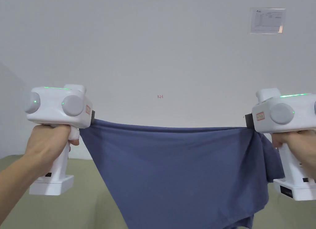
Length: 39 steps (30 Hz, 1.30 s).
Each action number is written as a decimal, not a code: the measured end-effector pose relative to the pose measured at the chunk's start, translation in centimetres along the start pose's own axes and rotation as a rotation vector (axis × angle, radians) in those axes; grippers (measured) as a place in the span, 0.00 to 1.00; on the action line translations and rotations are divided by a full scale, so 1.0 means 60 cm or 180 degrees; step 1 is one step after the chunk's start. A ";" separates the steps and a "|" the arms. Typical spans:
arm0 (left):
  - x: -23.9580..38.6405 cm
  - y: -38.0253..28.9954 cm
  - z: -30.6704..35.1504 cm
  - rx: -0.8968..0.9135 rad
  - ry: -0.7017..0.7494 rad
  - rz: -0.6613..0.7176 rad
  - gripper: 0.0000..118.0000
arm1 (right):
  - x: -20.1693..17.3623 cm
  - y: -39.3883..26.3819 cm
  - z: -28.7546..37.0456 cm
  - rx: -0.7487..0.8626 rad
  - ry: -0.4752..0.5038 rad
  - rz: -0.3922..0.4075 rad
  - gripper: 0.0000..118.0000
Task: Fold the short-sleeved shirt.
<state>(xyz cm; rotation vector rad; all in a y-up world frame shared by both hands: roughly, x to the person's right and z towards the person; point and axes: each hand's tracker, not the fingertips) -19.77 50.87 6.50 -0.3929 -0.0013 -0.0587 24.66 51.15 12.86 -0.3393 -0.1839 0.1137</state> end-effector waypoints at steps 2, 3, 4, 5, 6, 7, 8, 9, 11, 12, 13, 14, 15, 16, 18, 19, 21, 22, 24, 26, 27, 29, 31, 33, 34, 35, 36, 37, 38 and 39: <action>0.007 0.023 -0.032 -0.0001 0.0050 -0.0012 0.01 | -0.007 0.014 -0.035 0.0009 -0.0033 0.0007 0.03; 0.011 0.034 -0.050 -0.0001 0.0089 -0.0010 0.01 | -0.010 0.019 -0.056 0.0005 -0.0041 0.0015 0.03; 0.017 0.041 -0.063 -0.0049 0.0132 -0.0068 0.01 | -0.013 0.023 -0.076 -0.0009 -0.0062 0.0030 0.03; 0.021 0.044 -0.077 -0.0015 0.0137 -0.0040 0.01 | -0.015 0.024 -0.095 -0.0016 -0.0075 0.0032 0.03; 0.024 0.045 -0.092 -0.0012 0.0147 -0.0053 0.01 | -0.020 0.023 -0.112 -0.0010 -0.0082 0.0033 0.03; 0.029 0.043 -0.109 0.0006 0.0184 -0.0074 0.01 | -0.023 0.021 -0.132 0.0001 -0.0092 0.0028 0.03; 0.034 0.039 -0.122 0.0011 0.0225 -0.0095 0.01 | -0.027 0.021 -0.153 -0.0006 -0.0111 0.0047 0.03; 0.037 0.033 -0.137 0.0022 0.0227 -0.0083 0.01 | -0.030 0.018 -0.171 -0.0007 -0.0131 0.0052 0.03; 0.042 0.019 -0.176 -0.0006 0.0250 -0.0055 0.01 | -0.041 0.012 -0.214 -0.0072 -0.0173 0.0091 0.03; 0.041 0.012 -0.198 -0.0041 0.0238 -0.0046 0.01 | -0.048 0.004 -0.234 -0.0088 -0.0181 0.0149 0.03; 0.039 -0.005 -0.220 -0.0101 0.0195 0.0142 0.01 | -0.056 -0.008 -0.252 -0.0097 -0.0221 0.0130 0.03; 0.039 -0.022 -0.240 -0.0210 0.0165 0.0157 0.01 | -0.063 -0.021 -0.270 -0.0136 -0.0216 0.0106 0.03; 0.042 -0.043 -0.256 -0.0207 0.0193 0.0135 0.01 | -0.070 -0.035 -0.288 -0.0187 -0.0216 0.0091 0.03; 0.043 -0.066 -0.273 -0.0258 0.0222 0.0071 0.01 | -0.076 -0.054 -0.301 -0.0248 -0.0186 0.0104 0.03; 0.047 -0.113 -0.297 -0.0382 0.0241 -0.0018 0.01 | -0.091 -0.100 -0.323 -0.0326 -0.0216 0.0101 0.03; 0.046 -0.141 -0.308 -0.0477 0.0173 -0.0031 0.01 | -0.098 -0.130 -0.334 -0.0422 -0.0199 0.0158 0.03; 0.041 -0.188 -0.341 -0.0648 0.0127 -0.0111 0.01 | -0.108 -0.182 -0.343 -0.0548 -0.0180 0.0245 0.03; 0.039 -0.214 -0.344 -0.0701 0.0120 -0.0104 0.01 | -0.112 -0.207 -0.342 -0.0611 -0.0163 0.0252 0.03; 0.037 -0.261 -0.346 -0.0774 0.0074 -0.0162 0.01 | -0.114 -0.255 -0.333 -0.0675 -0.0102 0.0263 0.03; 0.037 -0.307 -0.335 -0.0842 0.0040 -0.0292 0.01 | -0.113 -0.300 -0.315 -0.0720 -0.0070 0.0244 0.03; 0.036 -0.326 -0.327 -0.0870 0.0015 -0.0291 0.01 | -0.111 -0.315 -0.302 -0.0788 -0.0052 0.0235 0.03; 0.032 -0.363 -0.298 -0.0938 -0.0063 -0.0232 0.01 | -0.104 -0.353 -0.269 -0.0831 -0.0019 0.0152 0.03; 0.026 -0.398 -0.263 -0.1013 -0.0144 -0.0169 0.01 | -0.095 -0.383 -0.237 -0.0914 0.0021 0.0086 0.03; 0.019 -0.433 -0.216 -0.1029 -0.0178 -0.0154 0.01 | -0.092 -0.416 -0.194 -0.0986 0.0037 0.0116 0.03; 0.016 -0.449 -0.198 -0.0961 -0.0166 -0.0080 0.01 | -0.091 -0.431 -0.173 -0.1054 0.0130 0.0120 0.03; 0.013 -0.464 -0.183 -0.0991 -0.0143 -0.0115 0.01 | -0.088 -0.450 -0.148 -0.1065 0.0166 0.0006 0.03; 0.007 -0.484 -0.159 -0.1012 -0.0150 -0.0047 0.01 | -0.090 -0.466 -0.123 -0.1132 0.0151 -0.0022 0.03; 0.001 -0.507 -0.136 -0.1063 -0.0174 0.0014 0.01 | -0.090 -0.484 -0.096 -0.1143 0.0232 0.0038 0.03; -0.005 -0.528 -0.112 -0.1107 -0.0196 0.0052 0.01 | -0.090 -0.502 -0.069 -0.1107 0.0203 0.0024 0.03; -0.009 -0.547 -0.092 -0.1135 -0.0194 0.0080 0.01 | -0.090 -0.516 -0.046 -0.1127 0.0237 0.0060 0.03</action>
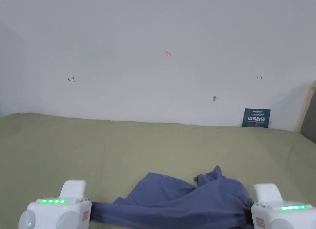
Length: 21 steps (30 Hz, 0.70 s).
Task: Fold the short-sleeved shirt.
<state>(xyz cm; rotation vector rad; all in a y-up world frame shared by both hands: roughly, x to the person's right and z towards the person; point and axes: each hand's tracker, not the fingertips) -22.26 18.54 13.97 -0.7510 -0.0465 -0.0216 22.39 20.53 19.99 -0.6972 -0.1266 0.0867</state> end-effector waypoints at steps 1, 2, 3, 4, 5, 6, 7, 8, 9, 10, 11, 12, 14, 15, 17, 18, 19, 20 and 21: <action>-0.004 -0.029 0.018 -0.0045 0.0002 -0.0055 0.01 | 0.000 -0.022 0.016 -0.0016 0.0081 0.0034 0.03; -0.010 -0.057 0.036 -0.0059 0.0010 -0.0042 0.01 | -0.002 -0.053 0.037 -0.0020 0.0029 0.0008 0.03; -0.016 -0.080 0.051 -0.0072 0.0007 -0.0032 0.01 | -0.002 -0.077 0.050 -0.0040 0.0035 0.0004 0.03; -0.024 -0.106 0.066 -0.0113 0.0006 0.0002 0.01 | -0.001 -0.105 0.067 -0.0054 0.0057 0.0007 0.03; -0.029 -0.129 0.080 -0.0177 -0.0039 0.0063 0.01 | -0.004 -0.131 0.083 -0.0061 0.0027 -0.0052 0.03; -0.033 -0.150 0.091 -0.0265 -0.0086 0.0070 0.01 | -0.006 -0.152 0.094 -0.0106 0.0059 -0.0068 0.03; -0.037 -0.170 0.101 -0.0282 -0.0068 0.0074 0.01 | -0.024 -0.168 0.123 -0.0203 0.0143 -0.0071 0.03; -0.040 -0.185 0.107 -0.0340 -0.0087 0.0063 0.01 | -0.031 -0.186 0.136 -0.0196 0.0126 -0.0108 0.03; -0.043 -0.200 0.114 -0.0368 -0.0100 0.0075 0.01 | -0.036 -0.203 0.147 -0.0213 0.0108 -0.0134 0.03; -0.046 -0.213 0.120 -0.0372 -0.0104 0.0091 0.01 | -0.041 -0.216 0.154 -0.0232 0.0121 -0.0155 0.03; -0.048 -0.221 0.122 -0.0410 -0.0102 0.0088 0.01 | -0.013 -0.236 0.129 -0.0251 0.0124 -0.0182 0.03; -0.051 -0.228 0.125 -0.0434 -0.0108 0.0115 0.01 | -0.012 -0.247 0.126 -0.0276 0.0116 -0.0220 0.03; -0.056 -0.238 0.125 -0.0453 -0.0133 0.0136 0.01 | -0.007 -0.261 0.119 -0.0354 0.0126 -0.0305 0.03; -0.058 -0.241 0.125 -0.0458 -0.0139 0.0132 0.01 | -0.010 -0.266 0.122 -0.0369 0.0112 -0.0365 0.03; -0.060 -0.244 0.123 -0.0455 -0.0176 0.0153 0.01 | -0.010 -0.270 0.114 -0.0373 0.0117 -0.0360 0.03; -0.061 -0.245 0.119 -0.0479 -0.0191 0.0176 0.01 | -0.010 -0.271 0.111 -0.0377 0.0100 -0.0360 0.03; -0.064 -0.248 0.115 -0.0490 -0.0218 0.0211 0.01 | -0.018 -0.269 0.115 -0.0392 0.0095 -0.0364 0.03; -0.065 -0.251 0.111 -0.0499 -0.0215 0.0248 0.01 | -0.019 -0.270 0.112 -0.0404 0.0091 -0.0366 0.03; -0.067 -0.251 0.107 -0.0543 -0.0231 0.0284 0.01 | -0.020 -0.272 0.110 -0.0411 0.0079 -0.0366 0.03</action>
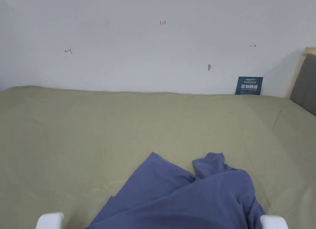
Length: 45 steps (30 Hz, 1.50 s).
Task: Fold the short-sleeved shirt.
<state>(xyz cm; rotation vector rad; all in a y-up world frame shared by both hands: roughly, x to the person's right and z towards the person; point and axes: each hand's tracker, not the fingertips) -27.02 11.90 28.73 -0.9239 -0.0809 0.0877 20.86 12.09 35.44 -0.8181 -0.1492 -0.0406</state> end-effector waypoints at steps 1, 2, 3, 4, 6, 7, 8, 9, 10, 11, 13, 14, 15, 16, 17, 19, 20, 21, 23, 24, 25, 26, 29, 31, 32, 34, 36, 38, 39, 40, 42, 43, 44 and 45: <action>-0.002 -0.003 -0.001 -0.0007 -0.0051 0.0057 0.01 | 0.001 -0.002 -0.003 -0.0011 -0.0002 -0.0004 0.03; -0.004 -0.005 -0.002 0.0018 -0.0066 0.0103 0.01 | 0.001 -0.003 -0.005 -0.0019 0.0007 -0.0009 0.04; -0.005 -0.006 -0.001 0.0028 -0.0068 0.0100 0.01 | 0.002 -0.006 -0.005 -0.0018 0.0003 -0.0026 0.05; -0.005 -0.009 0.001 0.0086 -0.0057 0.0097 0.10 | 0.002 -0.007 -0.004 -0.0018 -0.0011 -0.0070 0.17; -0.007 -0.009 0.002 0.0131 -0.0082 0.0117 0.66 | 0.007 -0.008 -0.010 -0.0090 -0.0030 -0.0122 0.81; -0.007 -0.008 -0.001 0.0078 -0.0071 0.0128 0.96 | 0.010 -0.013 -0.008 -0.0087 -0.0018 -0.0170 0.99; -0.007 -0.010 0.005 0.0130 -0.0057 0.0127 0.97 | 0.004 -0.024 -0.012 0.0228 -0.0016 -0.0229 0.94; -0.006 -0.009 0.013 0.0207 -0.0031 0.0103 0.97 | -0.004 -0.035 -0.016 0.0051 -0.0032 -0.0171 0.91; -0.004 -0.007 0.021 0.0257 -0.0005 0.0070 0.97 | -0.014 -0.021 0.005 0.0044 -0.0066 -0.0143 0.92; -0.003 -0.005 0.030 0.0309 0.0050 0.0057 0.96 | -0.021 -0.025 0.010 0.0104 -0.0093 -0.0107 0.92; 0.002 -0.006 0.061 0.0503 0.0042 0.0057 0.94 | -0.039 -0.039 0.028 0.0195 -0.0105 -0.0073 0.85; 0.002 -0.007 0.075 0.0495 0.0017 0.0050 0.86 | -0.023 -0.039 0.042 0.0267 -0.0144 -0.0094 0.68; 0.002 -0.008 0.088 0.0524 -0.0054 0.0024 0.63 | -0.021 -0.046 0.054 0.0381 -0.0148 -0.0143 0.36; 0.006 -0.011 0.102 0.0573 -0.0085 -0.0015 0.11 | -0.026 -0.057 0.063 0.0453 -0.0138 -0.0216 0.00; 0.009 -0.016 0.107 0.0584 -0.0051 -0.0049 0.00 | -0.032 -0.070 0.068 0.0471 -0.0178 -0.0306 0.00; 0.003 -0.028 0.119 0.0579 -0.0069 -0.0062 0.00 | -0.037 -0.069 0.116 0.0467 -0.0049 -0.0395 0.00; 0.002 -0.033 0.119 0.0512 -0.0154 -0.0029 0.00 | -0.042 -0.079 0.121 0.0463 -0.0054 -0.0390 0.00; 0.000 -0.039 0.119 0.0514 -0.0139 0.0006 0.00 | -0.050 -0.090 0.125 0.0447 -0.0092 -0.0370 0.00; -0.003 -0.053 0.113 0.0465 -0.0058 -0.0025 0.00 | -0.055 -0.096 0.146 0.0461 -0.0132 -0.0234 0.00; -0.005 -0.055 0.106 0.0428 0.0008 -0.0024 0.00 | -0.060 -0.102 0.147 0.0442 -0.0159 -0.0173 0.00; -0.008 -0.058 0.103 0.0386 0.0001 0.0016 0.00 | -0.064 -0.108 0.147 0.0421 -0.0165 -0.0130 0.00; -0.013 -0.062 0.101 0.0336 -0.0047 0.0075 0.00 | -0.062 -0.104 0.154 0.0421 -0.0145 -0.0124 0.00; -0.020 -0.058 0.089 0.0267 -0.0047 0.0155 0.00 | -0.066 -0.107 0.155 0.0403 -0.0102 -0.0116 0.00; -0.021 -0.051 0.081 0.0210 -0.0013 0.0110 0.00 | -0.064 -0.099 0.155 0.0397 -0.0080 -0.0124 0.00; -0.022 -0.042 0.073 0.0212 -0.0013 0.0088 0.00 | -0.065 -0.098 0.154 0.0392 -0.0077 -0.0126 0.00; -0.024 -0.027 0.060 0.0164 -0.0006 0.0021 0.26 | -0.064 -0.092 0.151 0.0397 -0.0044 -0.0135 0.00; -0.028 -0.010 0.030 -0.0049 -0.0043 -0.0021 0.82 | -0.065 -0.089 0.148 0.0383 -0.0025 -0.0126 0.00; -0.029 0.002 0.003 -0.0075 0.0023 -0.0122 0.94 | -0.066 -0.086 0.142 0.0369 -0.0020 -0.0113 0.00; -0.029 0.007 -0.011 -0.0113 0.0088 -0.0181 0.94 | -0.066 -0.086 0.140 0.0357 -0.0026 -0.0101 0.00; -0.026 0.015 -0.026 -0.0135 0.0129 -0.0215 0.94 | -0.066 -0.087 0.138 0.0331 -0.0026 -0.0088 0.00; -0.027 0.026 -0.047 -0.0156 0.0126 -0.0215 0.93 | -0.062 -0.087 0.129 0.0296 -0.0031 -0.0090 0.00; -0.029 0.030 -0.057 -0.0228 0.0054 -0.0239 0.91 | -0.060 -0.088 0.126 0.0267 -0.0028 -0.0081 0.00; -0.026 0.033 -0.061 -0.0230 0.0047 -0.0236 0.86 | -0.059 -0.090 0.124 0.0258 -0.0036 -0.0078 0.00; -0.023 0.031 -0.065 -0.0237 0.0047 -0.0261 0.70 | -0.057 -0.091 0.122 0.0245 -0.0044 -0.0076 0.00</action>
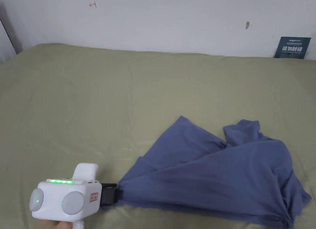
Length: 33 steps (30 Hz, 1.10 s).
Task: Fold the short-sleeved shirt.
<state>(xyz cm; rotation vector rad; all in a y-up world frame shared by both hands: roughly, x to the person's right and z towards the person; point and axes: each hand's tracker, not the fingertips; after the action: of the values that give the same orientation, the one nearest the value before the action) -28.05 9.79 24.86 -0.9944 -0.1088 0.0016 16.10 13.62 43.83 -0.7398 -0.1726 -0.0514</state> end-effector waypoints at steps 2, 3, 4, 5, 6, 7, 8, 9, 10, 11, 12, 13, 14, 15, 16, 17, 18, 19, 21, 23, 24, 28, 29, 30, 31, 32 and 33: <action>0.004 -0.008 -0.010 -0.0107 -0.0044 -0.0069 0.00 | -0.006 0.003 -0.002 -0.0040 0.0001 -0.0015 0.00; 0.008 -0.013 -0.007 -0.0091 -0.0085 -0.0012 0.00 | -0.006 0.003 -0.002 -0.0045 0.0007 -0.0025 0.00; 0.009 -0.016 -0.005 -0.0141 -0.0140 0.0036 0.00 | -0.004 0.004 -0.002 -0.0048 0.0019 -0.0034 0.00; 0.006 -0.017 -0.005 -0.0170 -0.0200 0.0007 0.00 | -0.003 0.006 -0.005 -0.0050 0.0027 -0.0037 0.00; 0.003 -0.018 -0.004 -0.0124 -0.0167 0.0022 0.00 | -0.002 0.007 -0.006 -0.0048 0.0026 -0.0041 0.00; 0.008 -0.015 0.006 -0.0126 -0.0175 0.0036 0.00 | 0.000 0.010 -0.007 -0.0046 0.0037 -0.0044 0.00; 0.008 -0.013 0.009 -0.0133 -0.0190 0.0062 0.00 | 0.002 0.014 -0.009 -0.0048 0.0045 -0.0042 0.00; 0.007 -0.013 0.010 -0.0130 -0.0200 0.0075 0.00 | -0.003 0.020 -0.011 -0.0044 0.0039 -0.0036 0.00; 0.008 -0.014 0.010 -0.0135 -0.0203 0.0071 0.00 | -0.003 0.026 -0.013 -0.0030 0.0036 -0.0019 0.00; 0.006 -0.015 0.002 -0.0139 -0.0200 0.0064 0.00 | -0.002 0.032 -0.016 -0.0016 0.0032 -0.0007 0.00; 0.007 -0.015 0.002 -0.0139 -0.0194 0.0057 0.00 | 0.001 0.039 -0.020 -0.0001 0.0031 0.0004 0.00; 0.007 -0.016 0.003 -0.0134 -0.0189 0.0054 0.00 | 0.004 0.049 -0.027 0.0007 0.0031 0.0003 0.00; 0.007 -0.016 0.005 -0.0137 -0.0187 0.0048 0.00 | 0.009 0.061 -0.034 0.0016 0.0041 -0.0002 0.00; 0.005 -0.015 0.000 -0.0138 -0.0191 0.0047 0.00 | 0.016 0.077 -0.042 0.0038 0.0058 -0.0009 0.00; 0.003 -0.015 -0.001 -0.0143 -0.0200 0.0048 0.00 | 0.022 0.098 -0.053 0.0071 0.0059 0.0010 0.00; 0.001 -0.015 -0.001 -0.0149 -0.0209 0.0047 0.00 | 0.027 0.118 -0.068 0.0115 0.0046 0.0085 0.00; 0.000 -0.014 0.000 -0.0154 -0.0212 0.0053 0.00 | 0.033 0.139 -0.086 0.0166 0.0037 0.0169 0.00; 0.003 -0.013 -0.001 -0.0158 -0.0221 0.0046 0.00 | 0.041 0.165 -0.110 0.0181 -0.0025 0.0243 0.00; 0.003 -0.011 -0.002 -0.0176 -0.0222 -0.0009 0.00 | 0.058 0.224 -0.165 0.0163 -0.0044 0.0274 0.00; 0.005 -0.007 -0.002 -0.0198 -0.0227 -0.0028 0.00 | 0.074 0.282 -0.220 0.0127 -0.0062 0.0310 0.00; 0.006 -0.006 -0.001 -0.0206 -0.0231 -0.0022 0.00 | 0.080 0.309 -0.248 0.0116 -0.0069 0.0322 0.00; 0.002 -0.002 -0.006 -0.0255 -0.0262 0.0026 0.00 | 0.080 0.401 -0.362 -0.0170 0.0055 0.0541 0.01; 0.002 -0.001 -0.007 -0.0264 -0.0265 0.0033 0.00 | 0.080 0.416 -0.388 -0.0231 0.0160 0.0544 0.16; 0.002 -0.001 -0.007 -0.0271 -0.0269 0.0042 0.00 | 0.075 0.428 -0.412 -0.0351 0.0113 0.0527 0.53; 0.002 0.000 -0.008 -0.0275 -0.0271 0.0049 0.00 | 0.071 0.439 -0.435 -0.0446 0.0143 0.0528 0.99; 0.002 0.000 -0.008 -0.0280 -0.0272 0.0049 0.00 | 0.064 0.441 -0.462 -0.0588 0.0207 0.0539 0.96; 0.002 0.001 -0.008 -0.0285 -0.0272 0.0054 0.00 | 0.064 0.444 -0.472 -0.0337 0.0137 0.0552 0.90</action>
<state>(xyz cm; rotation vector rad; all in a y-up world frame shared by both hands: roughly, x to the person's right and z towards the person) -27.89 9.41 24.57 -1.0848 -0.1800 0.0550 26.64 14.26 6.23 -0.8562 -0.0644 0.0891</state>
